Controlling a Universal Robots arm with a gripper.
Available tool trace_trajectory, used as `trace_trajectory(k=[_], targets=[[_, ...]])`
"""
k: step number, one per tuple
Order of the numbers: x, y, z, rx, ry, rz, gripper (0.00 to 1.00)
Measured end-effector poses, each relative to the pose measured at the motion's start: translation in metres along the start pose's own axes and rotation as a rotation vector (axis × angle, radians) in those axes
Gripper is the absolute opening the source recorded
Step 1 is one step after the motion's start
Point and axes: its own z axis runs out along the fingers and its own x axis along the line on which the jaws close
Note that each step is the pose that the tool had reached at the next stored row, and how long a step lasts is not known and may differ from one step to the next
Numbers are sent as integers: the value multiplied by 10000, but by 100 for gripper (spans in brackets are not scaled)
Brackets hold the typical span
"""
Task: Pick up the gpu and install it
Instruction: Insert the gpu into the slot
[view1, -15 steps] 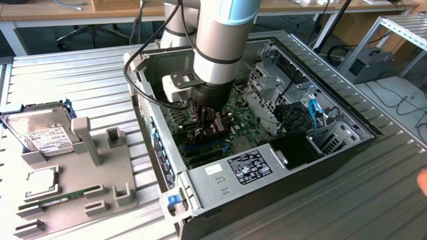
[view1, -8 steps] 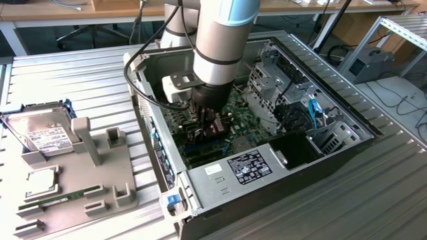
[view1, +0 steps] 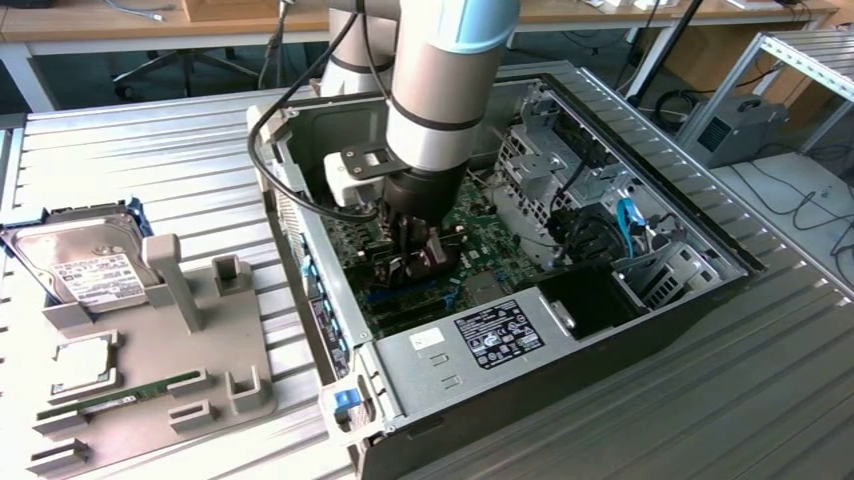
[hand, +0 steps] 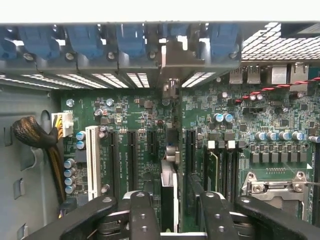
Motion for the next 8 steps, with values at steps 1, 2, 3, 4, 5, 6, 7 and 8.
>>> trace_trajectory(k=[1,2,3,4,5,6,7,8], targets=[[-2,1,-23,4,5,0,40],[-6,1,-60,8,9,1,40],[-9,2,-105,13,10,1,40],[-13,3,-162,16,11,1,40],[-16,3,-219,16,15,0,40],[-19,4,-269,17,17,1,40],[-23,4,-298,17,26,2,40],[-25,2,-302,17,32,1,40]])
